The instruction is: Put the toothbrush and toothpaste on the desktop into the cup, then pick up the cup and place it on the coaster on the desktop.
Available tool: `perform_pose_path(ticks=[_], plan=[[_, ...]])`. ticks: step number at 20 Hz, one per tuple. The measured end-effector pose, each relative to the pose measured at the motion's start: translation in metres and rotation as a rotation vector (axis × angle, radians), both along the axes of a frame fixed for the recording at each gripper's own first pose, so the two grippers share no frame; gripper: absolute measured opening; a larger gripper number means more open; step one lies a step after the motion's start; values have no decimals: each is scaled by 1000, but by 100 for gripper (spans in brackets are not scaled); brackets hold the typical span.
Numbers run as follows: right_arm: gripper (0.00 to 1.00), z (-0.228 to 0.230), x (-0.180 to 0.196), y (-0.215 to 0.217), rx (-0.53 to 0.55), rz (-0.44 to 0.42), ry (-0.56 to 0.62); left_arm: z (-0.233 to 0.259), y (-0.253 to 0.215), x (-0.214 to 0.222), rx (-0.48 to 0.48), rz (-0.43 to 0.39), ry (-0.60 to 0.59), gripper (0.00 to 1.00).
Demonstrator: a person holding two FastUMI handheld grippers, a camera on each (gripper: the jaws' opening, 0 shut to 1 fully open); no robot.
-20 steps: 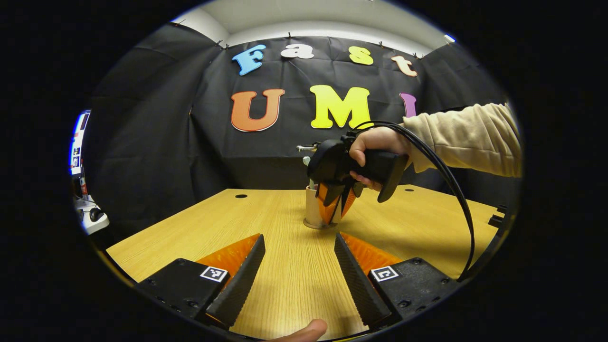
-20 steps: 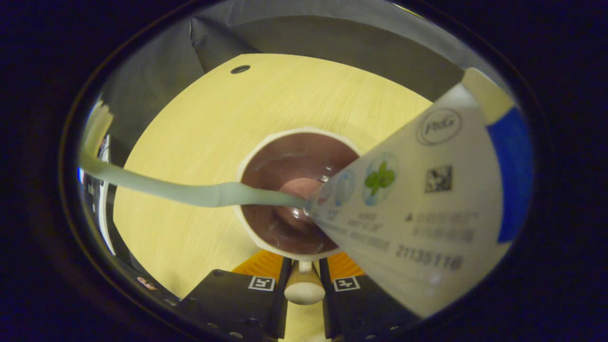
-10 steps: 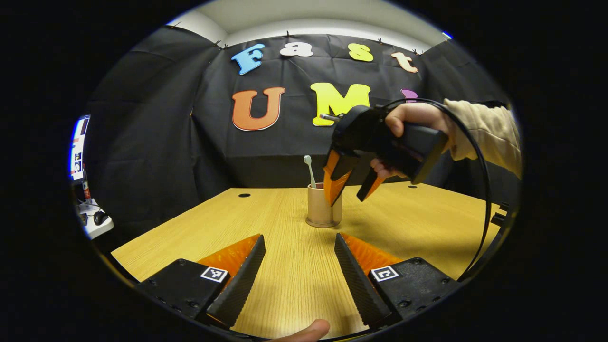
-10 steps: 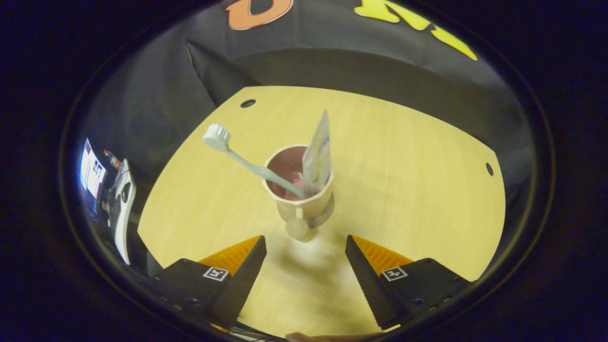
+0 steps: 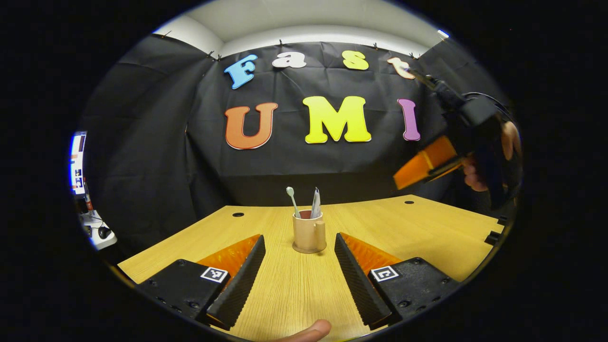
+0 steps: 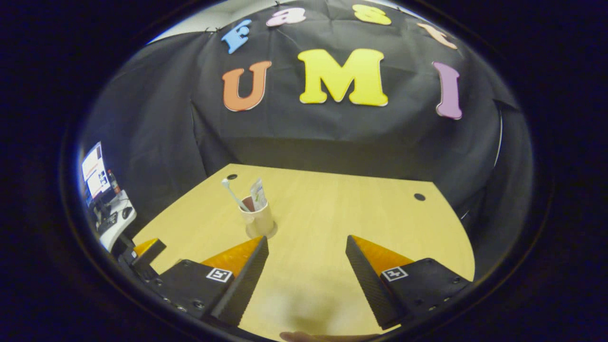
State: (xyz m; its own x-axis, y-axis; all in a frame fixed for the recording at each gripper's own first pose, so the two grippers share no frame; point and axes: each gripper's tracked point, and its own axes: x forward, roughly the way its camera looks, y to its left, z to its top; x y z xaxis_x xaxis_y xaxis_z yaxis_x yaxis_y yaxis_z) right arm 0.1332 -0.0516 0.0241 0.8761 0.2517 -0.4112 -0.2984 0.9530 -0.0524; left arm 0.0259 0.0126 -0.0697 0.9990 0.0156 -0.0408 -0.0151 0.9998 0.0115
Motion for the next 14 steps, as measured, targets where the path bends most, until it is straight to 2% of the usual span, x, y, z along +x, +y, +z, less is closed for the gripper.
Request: perform_pose_path(ticks=[4,7,11,14], plan=[[97,5,-72,-41,54,-69,-137,21,-20,-15,8,-6,-36,93],[97,-4,-121,-62,38,-111,-227,37,-38,-36,23,-31,-78,93],[97,1,-175,-62,66,-126,-326,43,-51,-68,17,-36,-91,93],[97,-1,-192,-54,47,-103,-367,39,-66,-80,-26,-78,-76,93]])
